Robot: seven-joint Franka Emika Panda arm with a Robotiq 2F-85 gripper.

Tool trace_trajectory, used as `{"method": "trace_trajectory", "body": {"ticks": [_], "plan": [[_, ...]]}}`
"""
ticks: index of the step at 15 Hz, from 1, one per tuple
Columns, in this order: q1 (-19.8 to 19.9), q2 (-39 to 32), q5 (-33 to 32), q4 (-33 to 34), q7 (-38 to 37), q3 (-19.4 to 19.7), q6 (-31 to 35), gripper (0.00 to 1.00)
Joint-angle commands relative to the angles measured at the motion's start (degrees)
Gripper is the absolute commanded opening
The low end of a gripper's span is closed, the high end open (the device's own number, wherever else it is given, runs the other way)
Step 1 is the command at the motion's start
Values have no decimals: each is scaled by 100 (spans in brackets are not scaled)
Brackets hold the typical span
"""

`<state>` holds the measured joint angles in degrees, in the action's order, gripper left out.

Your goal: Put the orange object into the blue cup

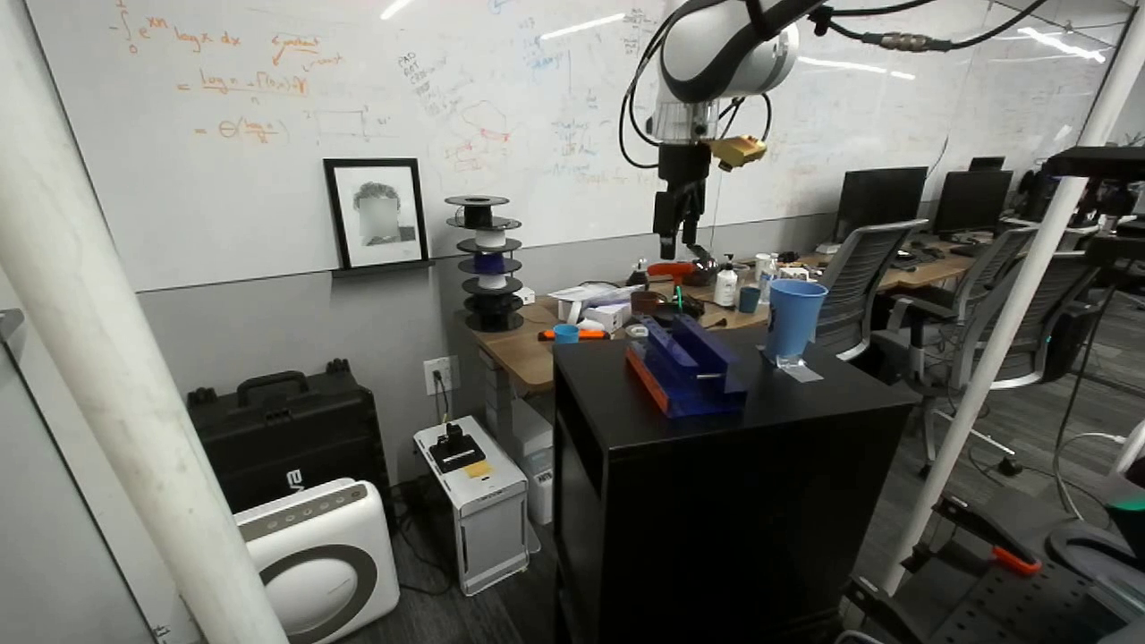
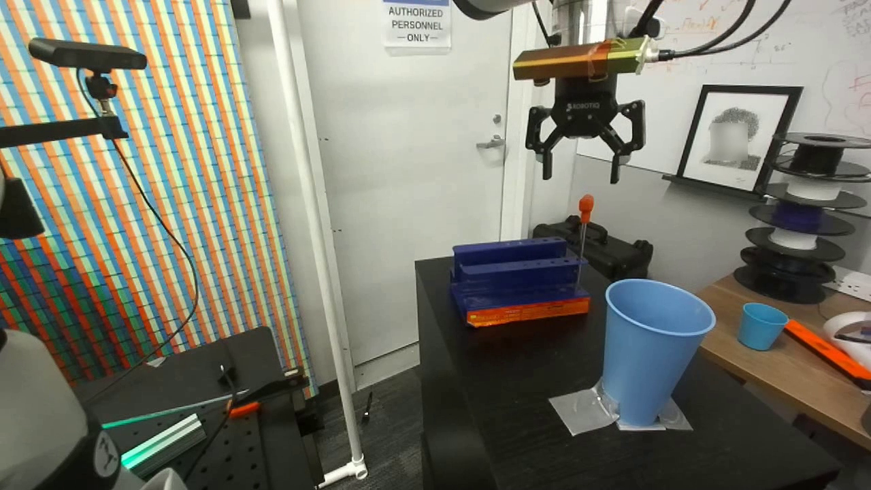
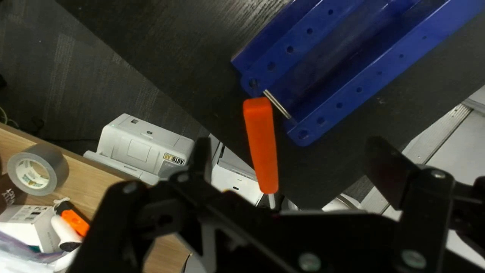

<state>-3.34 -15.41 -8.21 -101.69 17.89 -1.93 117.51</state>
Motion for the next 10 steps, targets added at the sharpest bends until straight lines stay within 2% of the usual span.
{"method": "trace_trajectory", "body": {"ticks": [1,3,4,5,10], "plan": [[145,-475,167,506,210,-79,-258,100],[162,-650,148,603,182,-85,-241,100],[166,-719,149,644,159,-89,-211,75],[162,-779,121,682,149,-88,-189,73],[145,-922,53,802,140,-92,-163,34]]}}
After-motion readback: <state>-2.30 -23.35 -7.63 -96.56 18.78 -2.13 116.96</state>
